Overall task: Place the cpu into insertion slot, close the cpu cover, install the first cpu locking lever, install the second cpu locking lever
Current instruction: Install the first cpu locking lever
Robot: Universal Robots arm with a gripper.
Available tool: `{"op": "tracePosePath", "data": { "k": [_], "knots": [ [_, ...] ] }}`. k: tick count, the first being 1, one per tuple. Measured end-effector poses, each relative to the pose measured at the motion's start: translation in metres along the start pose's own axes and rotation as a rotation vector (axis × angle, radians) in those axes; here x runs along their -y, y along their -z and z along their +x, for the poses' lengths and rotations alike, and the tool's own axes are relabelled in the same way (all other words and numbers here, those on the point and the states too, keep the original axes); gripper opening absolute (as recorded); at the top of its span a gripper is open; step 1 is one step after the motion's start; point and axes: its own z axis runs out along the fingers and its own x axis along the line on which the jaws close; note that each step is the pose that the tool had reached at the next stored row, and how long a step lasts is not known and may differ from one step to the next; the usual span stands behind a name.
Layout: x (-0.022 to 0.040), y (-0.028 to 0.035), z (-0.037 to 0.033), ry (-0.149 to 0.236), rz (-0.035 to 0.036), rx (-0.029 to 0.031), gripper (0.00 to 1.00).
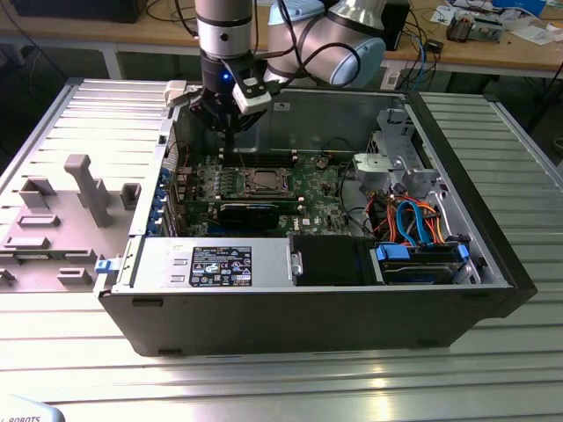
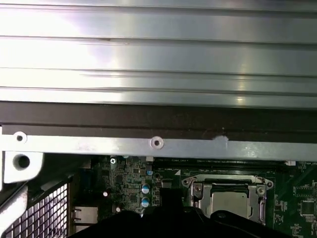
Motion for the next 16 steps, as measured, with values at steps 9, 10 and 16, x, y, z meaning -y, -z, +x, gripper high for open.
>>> {"op": "tracePosePath", "data": {
  "k": [9,10,16],
  "knots": [
    [0.0004,0.0,-0.0144,0.0,-0.0053,-0.0059,0.11],
    [0.0005,0.0,-0.0166,0.0,-0.0055,-0.0069,0.11],
    [0.0007,0.0001,-0.0234,0.0,-0.0064,-0.0098,0.11]
  ]
}}
